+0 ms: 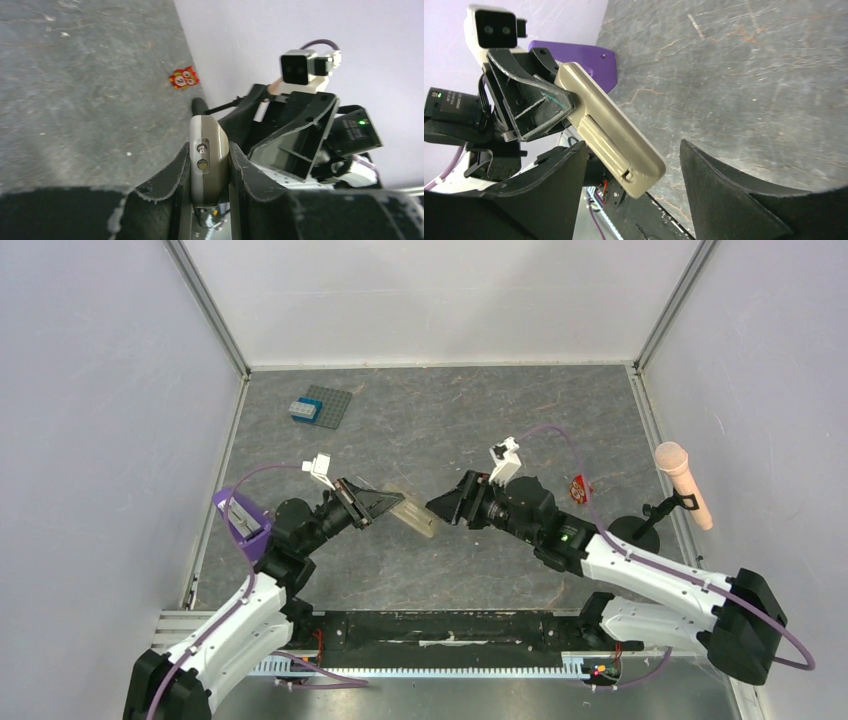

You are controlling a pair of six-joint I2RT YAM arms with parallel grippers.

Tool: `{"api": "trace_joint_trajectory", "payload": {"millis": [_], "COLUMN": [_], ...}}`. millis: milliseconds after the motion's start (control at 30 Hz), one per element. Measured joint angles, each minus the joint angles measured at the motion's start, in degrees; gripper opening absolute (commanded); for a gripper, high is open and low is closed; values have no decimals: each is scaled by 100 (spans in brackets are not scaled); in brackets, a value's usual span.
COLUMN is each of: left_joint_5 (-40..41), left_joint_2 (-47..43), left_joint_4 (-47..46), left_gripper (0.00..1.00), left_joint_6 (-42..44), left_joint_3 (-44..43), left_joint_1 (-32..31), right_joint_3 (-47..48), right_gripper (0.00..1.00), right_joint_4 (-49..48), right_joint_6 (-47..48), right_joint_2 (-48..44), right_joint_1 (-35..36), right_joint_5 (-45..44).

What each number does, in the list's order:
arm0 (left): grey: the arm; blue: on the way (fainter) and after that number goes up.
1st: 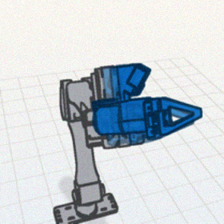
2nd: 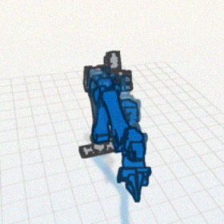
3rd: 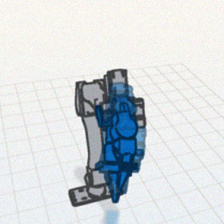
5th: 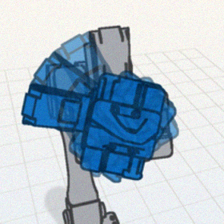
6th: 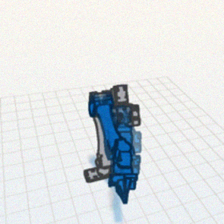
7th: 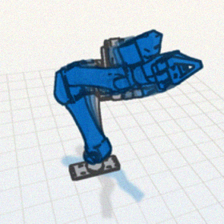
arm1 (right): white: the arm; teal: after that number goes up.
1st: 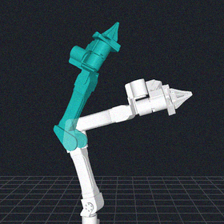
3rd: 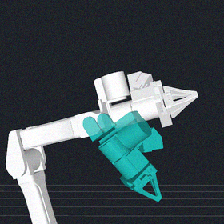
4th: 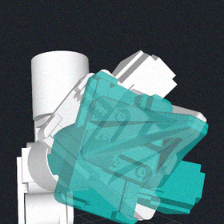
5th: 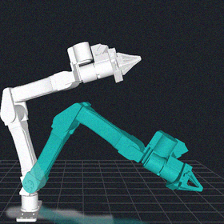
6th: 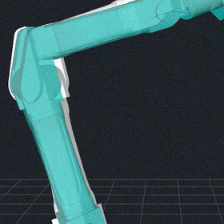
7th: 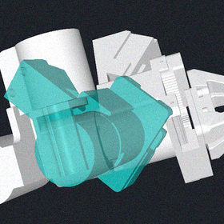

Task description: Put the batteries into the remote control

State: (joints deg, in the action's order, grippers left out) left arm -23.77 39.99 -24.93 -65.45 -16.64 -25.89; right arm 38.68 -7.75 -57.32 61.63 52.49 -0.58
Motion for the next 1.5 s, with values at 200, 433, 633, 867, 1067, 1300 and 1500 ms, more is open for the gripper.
{"api": "trace_joint_trajectory", "payload": {"millis": [200,433,633,867,1067,1300,1500], "left_joint_5": [378,457,787,1209,1467,1482,1480], "left_joint_2": [136,625,1231,2129,2426,2446,2422], "left_joint_4": [-382,-962,-1478,-1998,-2234,-2205,-2197], "left_gripper": [2,2,2,2,2,2,2], "left_joint_6": [592,979,1060,1196,1443,1679,1755], "left_joint_3": [551,802,1021,1222,1296,1296,1296], "left_joint_1": [-2,-17,-175,-496,-627,-695,-726], "right_joint_3": [-232,-431,-560,-647,-647,-555,-264], "right_gripper": [66,62,56,48,31,24,24], "right_joint_4": [192,-63,-273,-686,-1137,-1394,-1467], "right_joint_6": [160,164,162,-138,-284,-223,-138], "right_joint_2": [-280,-17,511,1019,1587,2282,2656], "right_joint_1": [-98,-96,-96,-96,-96,-96,-90], "right_joint_5": [-107,219,369,378,511,769,861]}}
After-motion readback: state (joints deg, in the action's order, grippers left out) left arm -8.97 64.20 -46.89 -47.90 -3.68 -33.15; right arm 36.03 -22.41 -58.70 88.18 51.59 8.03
